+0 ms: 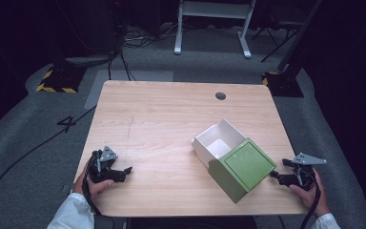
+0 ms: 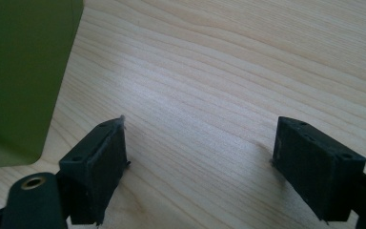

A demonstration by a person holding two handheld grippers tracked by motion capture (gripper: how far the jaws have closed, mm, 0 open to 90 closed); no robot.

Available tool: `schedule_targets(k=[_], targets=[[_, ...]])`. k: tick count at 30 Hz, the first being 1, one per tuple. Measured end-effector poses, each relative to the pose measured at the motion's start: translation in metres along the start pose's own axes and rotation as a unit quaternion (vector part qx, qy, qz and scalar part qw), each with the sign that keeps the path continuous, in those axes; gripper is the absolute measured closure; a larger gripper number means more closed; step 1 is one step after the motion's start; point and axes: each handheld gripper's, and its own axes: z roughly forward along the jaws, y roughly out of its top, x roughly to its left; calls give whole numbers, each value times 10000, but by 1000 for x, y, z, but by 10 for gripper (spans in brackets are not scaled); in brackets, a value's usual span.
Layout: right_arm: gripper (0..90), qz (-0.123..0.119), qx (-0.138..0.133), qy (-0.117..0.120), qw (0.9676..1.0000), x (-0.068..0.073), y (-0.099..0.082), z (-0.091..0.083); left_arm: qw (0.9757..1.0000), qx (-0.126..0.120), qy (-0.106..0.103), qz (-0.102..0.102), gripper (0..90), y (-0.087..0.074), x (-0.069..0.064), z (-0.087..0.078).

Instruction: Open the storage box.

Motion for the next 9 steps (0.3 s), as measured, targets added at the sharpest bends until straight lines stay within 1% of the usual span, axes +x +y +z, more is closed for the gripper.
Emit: schedule_targets(k=[9], targets=[[188,-3,-2,0,10000,0,0,0,10000,2,9,1,137,0,0,0]])
